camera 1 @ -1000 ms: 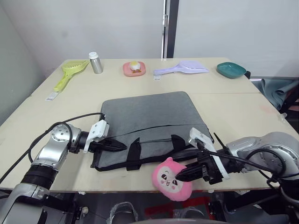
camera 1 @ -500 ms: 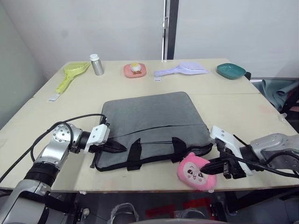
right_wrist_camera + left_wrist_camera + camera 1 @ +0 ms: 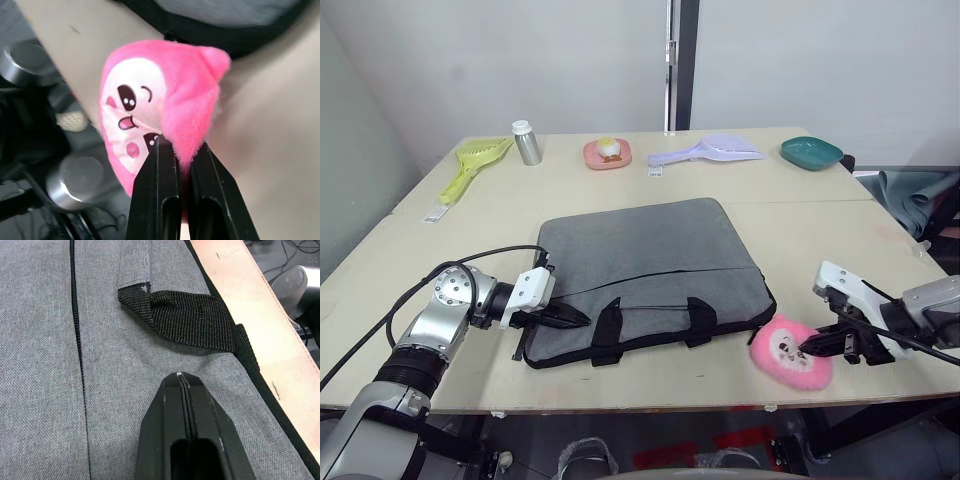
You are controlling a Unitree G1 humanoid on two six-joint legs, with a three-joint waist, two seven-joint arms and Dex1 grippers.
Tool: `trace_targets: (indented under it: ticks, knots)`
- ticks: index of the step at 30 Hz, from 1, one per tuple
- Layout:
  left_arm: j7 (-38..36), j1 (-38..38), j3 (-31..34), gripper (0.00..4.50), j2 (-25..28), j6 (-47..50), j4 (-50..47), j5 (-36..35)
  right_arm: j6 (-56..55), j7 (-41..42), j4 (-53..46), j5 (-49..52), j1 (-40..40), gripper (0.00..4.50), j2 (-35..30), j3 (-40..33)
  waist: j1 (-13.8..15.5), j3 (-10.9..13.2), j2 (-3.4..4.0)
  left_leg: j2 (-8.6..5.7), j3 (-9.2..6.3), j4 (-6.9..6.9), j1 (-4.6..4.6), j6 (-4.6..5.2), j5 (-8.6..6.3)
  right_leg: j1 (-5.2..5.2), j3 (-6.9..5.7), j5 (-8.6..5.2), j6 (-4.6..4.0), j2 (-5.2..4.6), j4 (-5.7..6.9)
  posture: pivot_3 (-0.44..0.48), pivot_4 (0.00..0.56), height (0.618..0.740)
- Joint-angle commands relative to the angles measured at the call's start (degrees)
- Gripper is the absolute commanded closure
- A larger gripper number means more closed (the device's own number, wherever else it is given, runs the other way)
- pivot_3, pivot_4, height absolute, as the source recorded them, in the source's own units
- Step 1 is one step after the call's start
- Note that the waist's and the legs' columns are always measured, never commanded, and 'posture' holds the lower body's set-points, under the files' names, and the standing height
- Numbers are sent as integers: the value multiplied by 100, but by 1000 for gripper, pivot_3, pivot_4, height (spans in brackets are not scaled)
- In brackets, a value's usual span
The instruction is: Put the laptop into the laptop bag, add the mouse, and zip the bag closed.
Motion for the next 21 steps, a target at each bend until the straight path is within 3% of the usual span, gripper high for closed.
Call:
trace_targets:
  ticks: [1,9,17,21]
  knots:
    - [-242,206,-324,4500,55,33,435,511,-447,120,653,-864,-295,4476,-181,320,-8,-2,2,-1,1,1,0,1,0,0,0,0,0,-2,0,0,150,740]
    - [-256,320,-362,4500,97,-80,398,495,-1301,174,1603,-2441,-2017,4476,457,1314,-27,-7,10,-7,13,10,-5,16,0,-2,2,1,1,-1,6,0,150,740]
    - [-257,482,-444,4500,139,-125,273,468,-1342,441,915,-2773,-2409,4476,863,1396,-40,-10,16,-6,16,6,-3,17,0,-3,4,1,1,1,4,0,150,740]
    - [-257,495,-475,4500,153,-144,262,456,-1494,260,1020,-3034,-2710,4476,1166,1348,-85,-17,27,-4,22,2,1,17,0,-5,9,1,1,0,4,0,150,740]
